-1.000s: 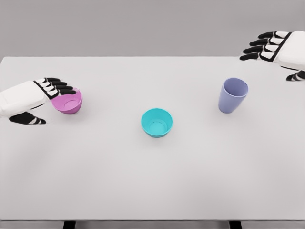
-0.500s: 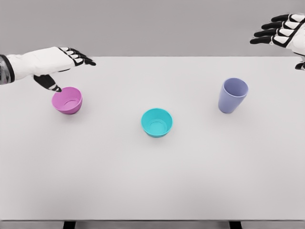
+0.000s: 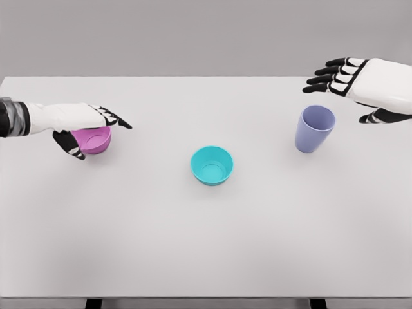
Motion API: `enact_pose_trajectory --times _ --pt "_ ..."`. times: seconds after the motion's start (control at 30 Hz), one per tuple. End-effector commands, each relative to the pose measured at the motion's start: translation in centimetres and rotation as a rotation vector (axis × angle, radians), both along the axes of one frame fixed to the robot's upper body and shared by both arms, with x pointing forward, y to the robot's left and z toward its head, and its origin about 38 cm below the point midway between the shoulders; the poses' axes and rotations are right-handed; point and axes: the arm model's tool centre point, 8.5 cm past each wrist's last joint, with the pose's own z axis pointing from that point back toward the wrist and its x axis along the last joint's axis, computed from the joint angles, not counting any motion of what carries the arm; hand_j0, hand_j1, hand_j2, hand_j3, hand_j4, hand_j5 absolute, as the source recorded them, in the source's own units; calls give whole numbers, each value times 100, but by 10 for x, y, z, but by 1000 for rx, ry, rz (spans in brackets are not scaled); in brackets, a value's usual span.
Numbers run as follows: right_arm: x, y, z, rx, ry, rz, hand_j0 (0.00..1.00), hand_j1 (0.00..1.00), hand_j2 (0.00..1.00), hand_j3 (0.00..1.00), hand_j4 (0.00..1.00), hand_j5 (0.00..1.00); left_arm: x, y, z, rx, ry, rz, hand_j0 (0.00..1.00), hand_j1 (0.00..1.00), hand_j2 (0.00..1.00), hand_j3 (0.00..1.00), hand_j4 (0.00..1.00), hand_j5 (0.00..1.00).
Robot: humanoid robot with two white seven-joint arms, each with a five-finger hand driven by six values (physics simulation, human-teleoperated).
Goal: Stacking bowl and cup with both arms
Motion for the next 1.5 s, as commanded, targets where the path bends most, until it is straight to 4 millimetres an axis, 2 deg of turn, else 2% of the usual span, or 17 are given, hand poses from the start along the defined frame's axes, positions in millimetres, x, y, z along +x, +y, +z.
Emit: enact_pose_trajectory --times 0.0,0.2,0.43,0.67,0.77,1.3,1.47 --pt "0 0 -1 4 4 -1 100 100 100 100 100 100 0 2 -2 -3 8 9 100 100 100 100 100 100" --pt "2 0 8 3 -18 -2 100 100 100 100 100 100 5 11 -6 -1 20 44 100 100 100 100 100 100" --pt "1 -1 8 -1 -18 -4 100 100 100 100 100 100 13 26 -10 27 21 94 100 100 100 100 100 100" --pt "1 -1 9 -2 -20 -5 100 100 100 100 100 100 17 32 -10 39 18 117 100 100 100 100 100 100" --pt "1 -2 9 -4 -20 -7 100 100 100 100 100 100 24 32 -15 42 20 132 100 100 100 100 100 100" --pt "1 -1 9 2 -23 -4 100 100 100 100 100 100 29 14 -22 48 18 105 100 100 100 100 100 100" --pt "2 1 9 13 -26 0 100 100 100 100 100 100 31 18 -27 51 29 121 100 100 100 100 100 100"
